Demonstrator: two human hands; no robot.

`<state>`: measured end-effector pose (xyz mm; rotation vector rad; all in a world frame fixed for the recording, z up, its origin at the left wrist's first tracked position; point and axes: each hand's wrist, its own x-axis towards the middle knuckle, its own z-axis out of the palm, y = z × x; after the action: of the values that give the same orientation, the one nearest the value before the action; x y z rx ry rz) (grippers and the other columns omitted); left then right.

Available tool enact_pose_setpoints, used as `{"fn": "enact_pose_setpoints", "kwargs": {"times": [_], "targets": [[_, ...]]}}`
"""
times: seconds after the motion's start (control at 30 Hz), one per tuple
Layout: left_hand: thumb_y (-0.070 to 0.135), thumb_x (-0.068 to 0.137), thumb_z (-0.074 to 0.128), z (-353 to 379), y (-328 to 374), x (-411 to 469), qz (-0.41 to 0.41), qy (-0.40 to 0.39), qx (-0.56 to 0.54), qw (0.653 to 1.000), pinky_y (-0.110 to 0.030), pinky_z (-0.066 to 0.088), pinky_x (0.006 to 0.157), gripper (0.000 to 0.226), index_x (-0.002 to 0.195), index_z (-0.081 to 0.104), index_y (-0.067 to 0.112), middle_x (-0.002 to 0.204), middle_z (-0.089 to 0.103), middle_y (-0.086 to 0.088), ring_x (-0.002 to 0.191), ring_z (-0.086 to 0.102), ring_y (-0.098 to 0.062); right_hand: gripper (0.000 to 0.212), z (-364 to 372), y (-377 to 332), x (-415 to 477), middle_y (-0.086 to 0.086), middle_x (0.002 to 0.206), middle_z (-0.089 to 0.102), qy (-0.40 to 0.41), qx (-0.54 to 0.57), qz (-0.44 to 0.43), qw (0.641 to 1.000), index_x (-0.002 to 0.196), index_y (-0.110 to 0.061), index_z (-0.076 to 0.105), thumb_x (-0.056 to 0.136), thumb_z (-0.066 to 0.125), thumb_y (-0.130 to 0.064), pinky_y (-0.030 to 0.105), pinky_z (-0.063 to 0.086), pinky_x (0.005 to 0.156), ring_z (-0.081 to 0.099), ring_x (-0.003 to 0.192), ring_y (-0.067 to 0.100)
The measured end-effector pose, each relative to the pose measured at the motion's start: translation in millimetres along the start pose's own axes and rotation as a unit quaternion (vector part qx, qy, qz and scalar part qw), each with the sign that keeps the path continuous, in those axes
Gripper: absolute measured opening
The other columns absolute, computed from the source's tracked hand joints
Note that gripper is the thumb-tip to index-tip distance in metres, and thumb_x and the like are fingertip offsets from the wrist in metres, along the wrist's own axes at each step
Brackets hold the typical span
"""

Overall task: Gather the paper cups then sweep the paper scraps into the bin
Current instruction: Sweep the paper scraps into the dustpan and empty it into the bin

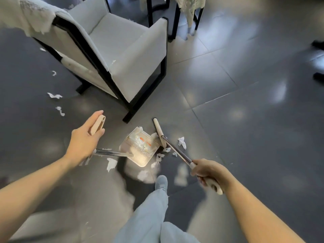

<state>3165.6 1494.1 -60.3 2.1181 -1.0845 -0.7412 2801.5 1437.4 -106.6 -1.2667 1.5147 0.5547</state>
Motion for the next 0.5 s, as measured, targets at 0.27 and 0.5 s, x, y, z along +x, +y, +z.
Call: {"fn": "enact_pose_setpoints", "kwargs": {"times": [0.27,0.5], "targets": [[0.018,0.090,0.060,-56,-59,-100,-0.009,0.015,0.013,1.000,-0.034,0.055,0.072,0.057,0.121,0.049,0.064,0.093,0.060,0.025,0.058,0.050,-0.012,0.023,59,15,-55,0.009,0.060,0.049,0.035,0.062,-0.005,0.997,0.110,-0.008,0.058,0.089,0.050,-0.003,0.028,0.041,0.050,0.045,0.049,0.021],[0.018,0.090,0.060,-106,-106,-134,-0.027,0.030,0.003,0.999,-0.022,0.049,0.053,0.057,0.119,0.049,0.066,0.077,0.061,0.008,0.042,0.043,-0.014,0.018,79,6,-58,0.010,0.058,0.061,0.137,-0.042,0.060,0.988,0.078,-0.003,0.063,0.078,0.045,0.003,0.020,0.042,0.043,0.057,0.047,0.024]]}}
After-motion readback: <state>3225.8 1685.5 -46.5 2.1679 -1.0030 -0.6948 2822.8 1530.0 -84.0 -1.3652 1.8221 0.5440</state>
